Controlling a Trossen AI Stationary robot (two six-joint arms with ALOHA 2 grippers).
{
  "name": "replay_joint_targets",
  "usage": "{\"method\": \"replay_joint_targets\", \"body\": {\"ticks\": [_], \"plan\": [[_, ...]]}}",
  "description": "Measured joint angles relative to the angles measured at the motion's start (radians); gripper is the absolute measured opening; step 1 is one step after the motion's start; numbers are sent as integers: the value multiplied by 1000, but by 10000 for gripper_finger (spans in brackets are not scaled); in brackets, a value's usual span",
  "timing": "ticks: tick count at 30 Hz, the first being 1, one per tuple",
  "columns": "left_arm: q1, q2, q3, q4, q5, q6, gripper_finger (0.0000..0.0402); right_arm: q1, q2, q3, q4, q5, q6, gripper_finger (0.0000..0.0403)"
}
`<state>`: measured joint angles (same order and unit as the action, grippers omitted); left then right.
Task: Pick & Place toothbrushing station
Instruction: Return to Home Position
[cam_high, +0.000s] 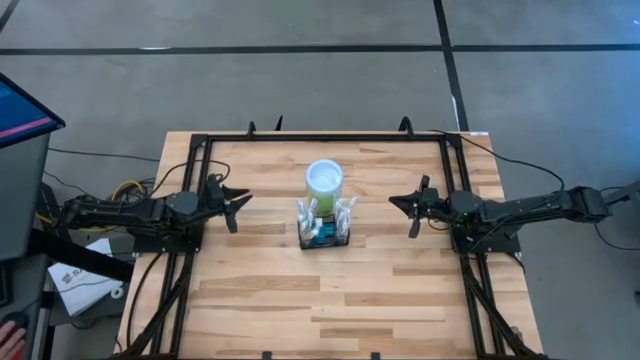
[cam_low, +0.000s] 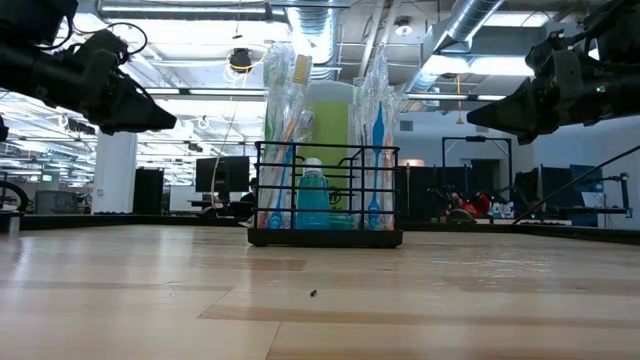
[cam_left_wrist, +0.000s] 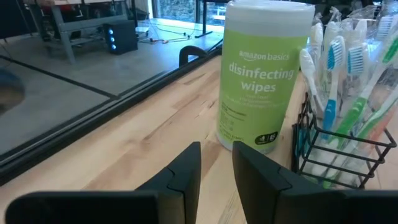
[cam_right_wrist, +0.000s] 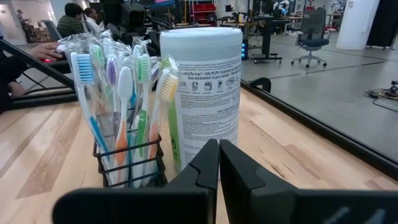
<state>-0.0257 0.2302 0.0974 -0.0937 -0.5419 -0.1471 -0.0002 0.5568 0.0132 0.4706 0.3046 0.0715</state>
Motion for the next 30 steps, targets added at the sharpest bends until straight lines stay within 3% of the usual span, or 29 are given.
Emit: {"method": "replay_joint_targets", "body": {"ticks": [25, 30], "plan": [[0, 0, 0, 11, 0, 0, 88, 0, 0, 0, -12, 0, 1, 6], [0, 0, 0, 14, 0, 0, 88, 0, 0, 0, -75, -12, 179, 6]]}}
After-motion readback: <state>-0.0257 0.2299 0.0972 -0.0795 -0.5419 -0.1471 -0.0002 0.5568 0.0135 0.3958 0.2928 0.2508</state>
